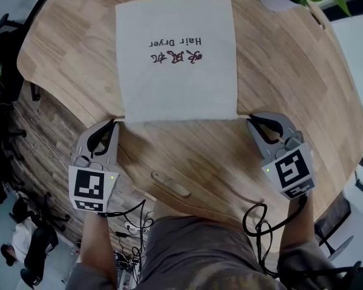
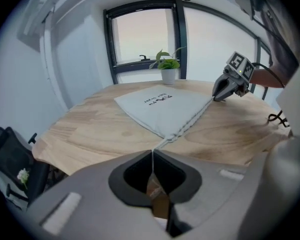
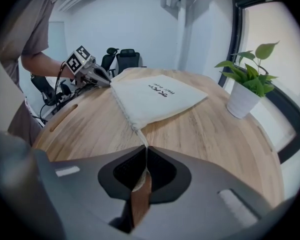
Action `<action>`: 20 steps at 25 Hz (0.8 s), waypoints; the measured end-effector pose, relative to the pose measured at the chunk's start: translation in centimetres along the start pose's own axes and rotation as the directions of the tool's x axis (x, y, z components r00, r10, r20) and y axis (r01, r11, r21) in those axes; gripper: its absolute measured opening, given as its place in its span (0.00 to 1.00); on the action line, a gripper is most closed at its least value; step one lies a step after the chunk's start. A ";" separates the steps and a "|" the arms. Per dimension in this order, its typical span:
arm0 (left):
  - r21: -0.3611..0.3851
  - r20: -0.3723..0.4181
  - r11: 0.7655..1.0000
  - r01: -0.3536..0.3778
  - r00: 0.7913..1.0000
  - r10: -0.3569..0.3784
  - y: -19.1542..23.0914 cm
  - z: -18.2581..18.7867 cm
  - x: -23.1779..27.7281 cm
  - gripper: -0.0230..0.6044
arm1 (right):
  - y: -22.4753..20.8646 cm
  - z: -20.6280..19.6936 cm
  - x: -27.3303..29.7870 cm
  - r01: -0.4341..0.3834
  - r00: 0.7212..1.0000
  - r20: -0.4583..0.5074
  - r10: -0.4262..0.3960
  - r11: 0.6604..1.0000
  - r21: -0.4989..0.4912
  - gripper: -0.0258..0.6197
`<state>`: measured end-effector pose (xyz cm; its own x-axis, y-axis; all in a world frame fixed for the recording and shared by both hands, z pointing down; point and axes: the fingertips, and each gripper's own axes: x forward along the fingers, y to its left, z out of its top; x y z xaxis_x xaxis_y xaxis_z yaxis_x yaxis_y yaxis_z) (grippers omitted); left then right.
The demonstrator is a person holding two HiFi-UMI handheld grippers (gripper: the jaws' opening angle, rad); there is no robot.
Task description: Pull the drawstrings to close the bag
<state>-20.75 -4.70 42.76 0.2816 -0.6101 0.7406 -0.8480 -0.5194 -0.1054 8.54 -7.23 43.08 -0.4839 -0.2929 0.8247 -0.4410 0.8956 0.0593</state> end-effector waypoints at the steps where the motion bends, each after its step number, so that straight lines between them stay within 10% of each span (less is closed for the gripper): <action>1: -0.016 -0.002 1.000 0.002 1.000 -0.002 0.7 -0.3 0.0 0.06 | 0.1 0.1 0.3 0.003 1.000 -0.008 -0.003 1.000 0.006 0.10; 16: -0.019 0.012 1.000 0.024 1.000 -0.024 3.0 -1.5 0.2 0.07 | 0.4 -1.3 0.3 0.090 0.995 -0.055 -0.085 0.992 0.094 0.11; 20: -0.044 0.020 0.996 0.083 0.996 -0.082 1.5 -1.0 -0.5 0.33 | 0.6 -1.4 0.2 0.069 0.997 -0.034 -0.065 0.988 0.139 0.14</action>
<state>-22.60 -4.60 42.91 0.3592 -0.5770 0.7335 -0.8407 -0.5414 -0.0142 9.22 -6.26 44.02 -0.4283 -0.3389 0.8377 -0.5741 0.8179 0.0373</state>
